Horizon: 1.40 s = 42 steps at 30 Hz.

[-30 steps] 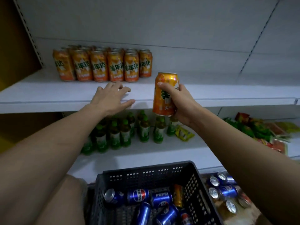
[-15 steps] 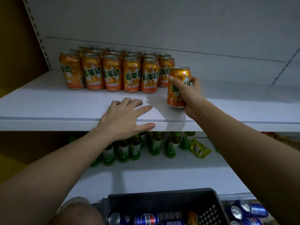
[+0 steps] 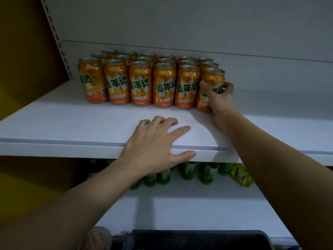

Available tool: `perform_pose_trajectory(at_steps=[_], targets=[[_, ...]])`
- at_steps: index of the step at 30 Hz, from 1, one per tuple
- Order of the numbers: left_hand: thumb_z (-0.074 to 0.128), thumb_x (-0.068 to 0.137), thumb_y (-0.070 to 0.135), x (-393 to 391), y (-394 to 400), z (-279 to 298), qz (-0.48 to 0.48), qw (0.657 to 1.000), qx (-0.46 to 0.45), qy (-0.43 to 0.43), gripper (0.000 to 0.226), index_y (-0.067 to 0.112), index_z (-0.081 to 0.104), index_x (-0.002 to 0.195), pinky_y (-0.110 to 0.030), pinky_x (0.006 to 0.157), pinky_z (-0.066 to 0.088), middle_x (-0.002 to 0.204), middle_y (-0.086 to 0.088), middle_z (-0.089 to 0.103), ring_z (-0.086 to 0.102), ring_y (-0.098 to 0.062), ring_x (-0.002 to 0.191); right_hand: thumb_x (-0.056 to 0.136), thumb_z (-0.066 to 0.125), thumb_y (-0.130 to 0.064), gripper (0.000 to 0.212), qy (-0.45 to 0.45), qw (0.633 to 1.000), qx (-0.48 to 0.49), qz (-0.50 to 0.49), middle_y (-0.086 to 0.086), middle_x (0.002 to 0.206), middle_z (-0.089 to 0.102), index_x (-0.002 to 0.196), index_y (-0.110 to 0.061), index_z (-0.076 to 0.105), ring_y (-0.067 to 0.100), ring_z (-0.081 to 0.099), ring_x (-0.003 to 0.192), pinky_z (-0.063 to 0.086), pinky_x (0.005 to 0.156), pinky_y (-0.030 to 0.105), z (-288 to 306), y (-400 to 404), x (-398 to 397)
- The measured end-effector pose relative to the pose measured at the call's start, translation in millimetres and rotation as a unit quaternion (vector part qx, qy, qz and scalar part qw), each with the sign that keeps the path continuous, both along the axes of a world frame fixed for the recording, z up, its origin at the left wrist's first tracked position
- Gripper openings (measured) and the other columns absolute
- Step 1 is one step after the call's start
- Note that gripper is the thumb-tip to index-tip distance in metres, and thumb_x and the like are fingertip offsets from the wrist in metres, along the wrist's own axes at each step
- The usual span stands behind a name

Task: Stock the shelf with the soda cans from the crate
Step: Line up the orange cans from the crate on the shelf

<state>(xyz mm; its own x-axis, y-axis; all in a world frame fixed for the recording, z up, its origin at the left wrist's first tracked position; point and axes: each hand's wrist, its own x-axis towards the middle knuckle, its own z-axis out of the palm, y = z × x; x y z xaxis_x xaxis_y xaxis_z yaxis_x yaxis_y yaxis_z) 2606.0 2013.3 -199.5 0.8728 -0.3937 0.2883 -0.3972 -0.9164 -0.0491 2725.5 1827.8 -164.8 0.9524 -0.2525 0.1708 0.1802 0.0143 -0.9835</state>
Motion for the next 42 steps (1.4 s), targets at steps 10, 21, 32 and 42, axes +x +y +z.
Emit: perform_pose_trajectory(at_steps=[10,21,32,42], targets=[[0.006,0.078,0.082,-1.4,-0.4,2.4,0.003,1.000,-0.001,0.011,0.081,0.047,0.017,0.150,-0.042,0.112,0.026,0.155,0.013,0.025,0.024,-0.015,0.139,0.086,0.074,-0.037,0.067,-0.004,0.999,-0.045,-0.012,0.006,0.133,0.049,0.130,-0.019,0.027,0.020,0.055,0.115,0.049,0.092,0.034,-4.9,1.4,15.8],[0.014,0.084,0.082,-4.3,-0.2,8.4,-0.001,0.999,0.014,0.037,0.075,0.047,0.019,0.150,-0.045,0.109,0.029,0.154,0.009,0.027,0.026,-0.018,0.137,0.090,0.071,-0.030,0.071,0.103,0.984,-0.145,0.007,0.004,0.136,0.049,0.145,-0.011,0.030,0.015,0.048,0.112,0.042,0.096,0.030,4.5,-8.2,-37.7],[0.033,0.098,0.059,-30.1,-22.7,16.3,0.046,0.991,-0.058,0.107,0.056,0.038,0.029,0.151,-0.042,0.112,0.027,0.151,-0.003,0.033,0.030,-0.026,0.134,0.093,0.064,-0.037,0.035,0.135,0.961,-0.234,0.065,0.011,0.120,0.061,0.121,-0.018,0.056,0.028,0.062,0.107,0.051,0.100,0.045,24.6,-44.2,-171.5],[0.044,0.098,0.042,-127.4,-82.7,-36.0,0.092,0.934,-0.315,0.137,0.032,0.030,0.057,0.124,-0.045,0.098,0.044,0.128,-0.002,0.054,0.049,-0.026,0.117,0.096,0.057,-0.029,0.022,0.123,0.864,-0.485,0.065,0.009,0.100,0.065,0.106,-0.009,0.059,0.026,0.061,0.092,0.052,0.084,0.043,-40.1,-61.5,-265.8]])
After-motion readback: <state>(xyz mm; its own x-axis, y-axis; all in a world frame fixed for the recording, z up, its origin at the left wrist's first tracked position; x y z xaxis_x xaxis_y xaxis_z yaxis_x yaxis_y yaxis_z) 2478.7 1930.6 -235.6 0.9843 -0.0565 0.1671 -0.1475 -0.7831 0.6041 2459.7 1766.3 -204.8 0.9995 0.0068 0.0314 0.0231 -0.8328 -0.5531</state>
